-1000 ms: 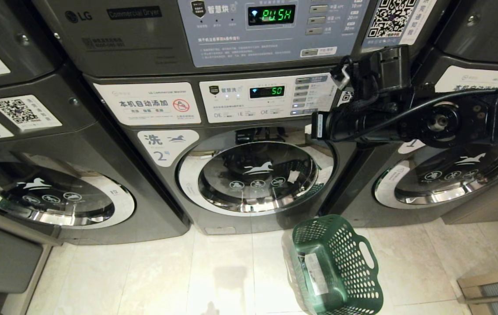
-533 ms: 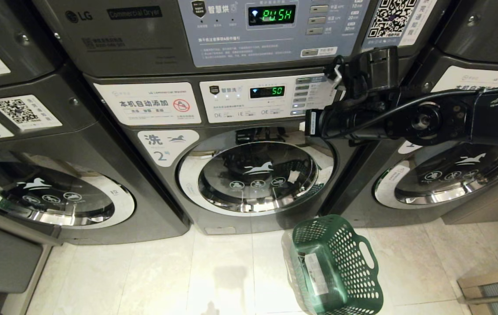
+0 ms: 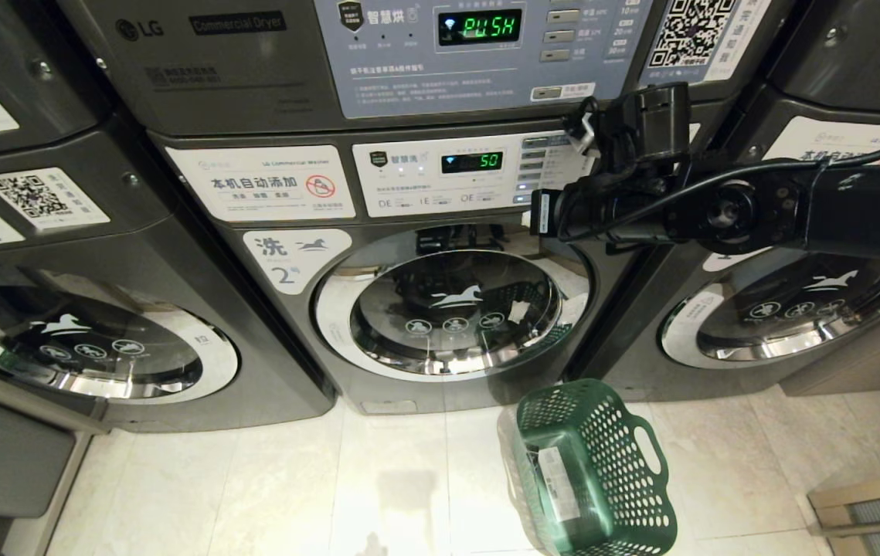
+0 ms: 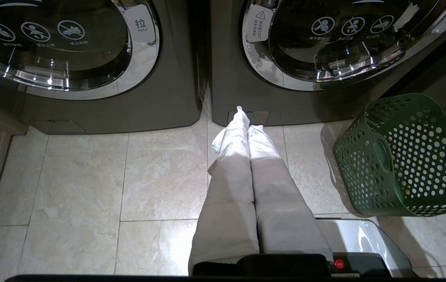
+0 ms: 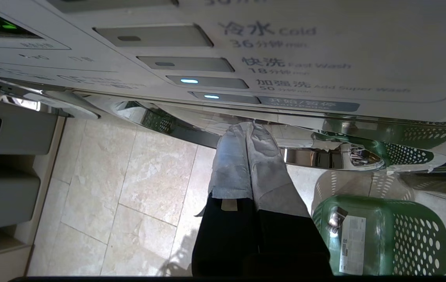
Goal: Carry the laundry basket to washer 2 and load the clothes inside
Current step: Press the washing machine switch
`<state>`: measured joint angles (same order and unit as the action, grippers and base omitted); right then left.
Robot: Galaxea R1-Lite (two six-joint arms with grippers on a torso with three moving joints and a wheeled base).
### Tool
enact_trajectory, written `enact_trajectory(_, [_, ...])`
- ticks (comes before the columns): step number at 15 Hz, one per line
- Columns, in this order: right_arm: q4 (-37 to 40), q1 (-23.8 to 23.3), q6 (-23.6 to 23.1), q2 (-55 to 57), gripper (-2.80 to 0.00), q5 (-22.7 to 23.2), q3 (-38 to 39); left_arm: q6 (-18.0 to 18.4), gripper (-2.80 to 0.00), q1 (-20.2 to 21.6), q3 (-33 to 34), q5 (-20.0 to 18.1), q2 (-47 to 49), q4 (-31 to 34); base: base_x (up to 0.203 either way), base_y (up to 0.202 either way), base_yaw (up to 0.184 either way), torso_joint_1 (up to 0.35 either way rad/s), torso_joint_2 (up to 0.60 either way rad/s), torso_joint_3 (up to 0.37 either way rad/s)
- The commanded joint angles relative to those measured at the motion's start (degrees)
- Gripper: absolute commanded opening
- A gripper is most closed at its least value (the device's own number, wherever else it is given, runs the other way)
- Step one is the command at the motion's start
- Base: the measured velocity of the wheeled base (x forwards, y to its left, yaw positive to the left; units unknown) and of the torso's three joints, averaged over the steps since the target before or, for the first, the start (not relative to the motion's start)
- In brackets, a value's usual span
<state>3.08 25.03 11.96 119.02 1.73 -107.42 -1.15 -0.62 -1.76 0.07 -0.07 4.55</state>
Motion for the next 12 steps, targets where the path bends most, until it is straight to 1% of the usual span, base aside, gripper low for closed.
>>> enact_trajectory(1, [-0.18, 0.02, 0.33, 0.73, -2.8, 0.03, -0.97, 0.0, -2.8, 0.01, 0.0, 0.01, 0.07, 0.02, 0.0, 0.0, 0.0, 0.0, 0.0, 0.0])
enact_trajectory(4, [-0.1, 0.29, 0.79, 1.29, -2.8, -0.13, -2.43, 0.0, -2.8, -0.06, 0.0, 0.01, 0.07, 0.02, 0.0, 0.0, 0.0, 0.0, 0.0, 0.0])
enact_trajectory(12, [-0.1, 0.29, 0.75, -0.45, -2.8, -0.32, -1.07, 0.0, -2.8, 0.01, 0.0, 0.01, 0.07, 0.02, 0.0, 0.0, 0.0, 0.0, 0.0, 0.0])
